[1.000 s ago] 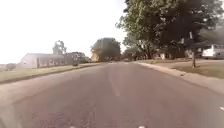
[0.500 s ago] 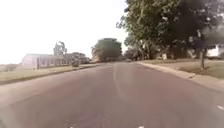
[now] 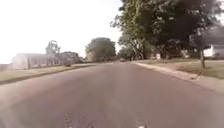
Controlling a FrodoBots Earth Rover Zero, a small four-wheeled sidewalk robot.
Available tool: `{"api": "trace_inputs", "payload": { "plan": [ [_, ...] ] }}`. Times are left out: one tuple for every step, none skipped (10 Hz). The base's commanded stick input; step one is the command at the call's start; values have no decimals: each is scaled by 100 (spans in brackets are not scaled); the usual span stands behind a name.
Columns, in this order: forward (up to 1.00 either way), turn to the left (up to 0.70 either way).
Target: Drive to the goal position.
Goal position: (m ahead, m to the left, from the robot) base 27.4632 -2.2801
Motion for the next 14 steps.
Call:
{"api": "trace_inputs", "payload": {
  "plan": [
    [100,-3],
    [100,0],
    [100,0],
    [100,0],
    [100,0],
    [100,0],
    [100,0],
    [100,0],
    [100,0],
    [100,0],
    [100,0],
    [100,0],
    [100,0],
    [100,0]
  ]
}}
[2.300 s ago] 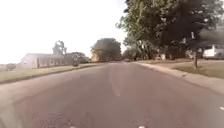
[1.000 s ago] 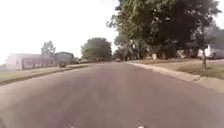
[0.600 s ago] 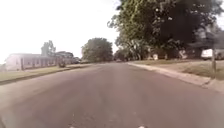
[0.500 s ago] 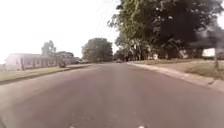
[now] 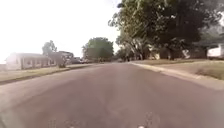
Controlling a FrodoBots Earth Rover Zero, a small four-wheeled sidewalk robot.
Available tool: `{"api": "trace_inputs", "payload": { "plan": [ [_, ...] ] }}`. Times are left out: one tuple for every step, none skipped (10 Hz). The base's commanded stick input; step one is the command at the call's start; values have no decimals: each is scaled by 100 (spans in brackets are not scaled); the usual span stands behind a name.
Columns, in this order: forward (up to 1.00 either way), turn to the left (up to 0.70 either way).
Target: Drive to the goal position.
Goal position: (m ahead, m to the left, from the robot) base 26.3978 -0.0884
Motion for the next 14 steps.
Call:
{"api": "trace_inputs", "payload": {
  "plan": [
    [100,0],
    [100,0],
    [100,0],
    [100,0],
    [100,0],
    [100,0],
    [100,0],
    [100,0],
    [100,0],
    [100,0],
    [100,0],
    [100,0],
    [100,0],
    [100,0]
  ]
}}
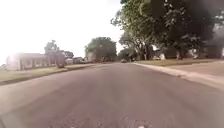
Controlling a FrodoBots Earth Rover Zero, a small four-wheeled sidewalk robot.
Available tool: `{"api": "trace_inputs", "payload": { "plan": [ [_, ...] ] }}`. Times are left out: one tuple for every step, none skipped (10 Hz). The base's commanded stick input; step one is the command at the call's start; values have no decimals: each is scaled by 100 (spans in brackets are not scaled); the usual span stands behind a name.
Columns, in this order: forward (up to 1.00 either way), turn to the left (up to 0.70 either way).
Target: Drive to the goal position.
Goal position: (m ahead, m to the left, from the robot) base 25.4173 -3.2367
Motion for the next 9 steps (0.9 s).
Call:
{"api": "trace_inputs", "payload": {
  "plan": [
    [100,0],
    [100,0],
    [100,0],
    [100,0],
    [100,0],
    [100,0],
    [100,-1],
    [100,-5],
    [100,-10]
  ]
}}
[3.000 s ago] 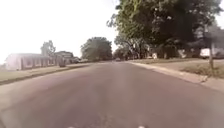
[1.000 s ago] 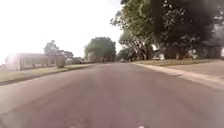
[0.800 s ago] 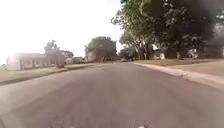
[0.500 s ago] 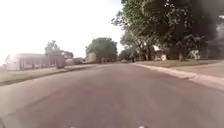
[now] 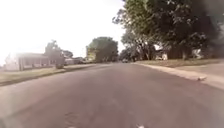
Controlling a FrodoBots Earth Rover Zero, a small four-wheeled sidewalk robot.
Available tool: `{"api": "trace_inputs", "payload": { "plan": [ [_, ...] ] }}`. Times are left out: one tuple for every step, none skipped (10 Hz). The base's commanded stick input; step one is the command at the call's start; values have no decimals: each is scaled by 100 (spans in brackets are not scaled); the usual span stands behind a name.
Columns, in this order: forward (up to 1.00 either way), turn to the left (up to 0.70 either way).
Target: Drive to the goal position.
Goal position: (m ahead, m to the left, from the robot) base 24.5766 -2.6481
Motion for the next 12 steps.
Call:
{"api": "trace_inputs", "payload": {
  "plan": [
    [100,-2],
    [100,0],
    [100,0],
    [100,0],
    [100,0],
    [100,0],
    [100,0],
    [100,0],
    [100,-6],
    [100,-31],
    [100,-26],
    [100,-18]
  ]
}}
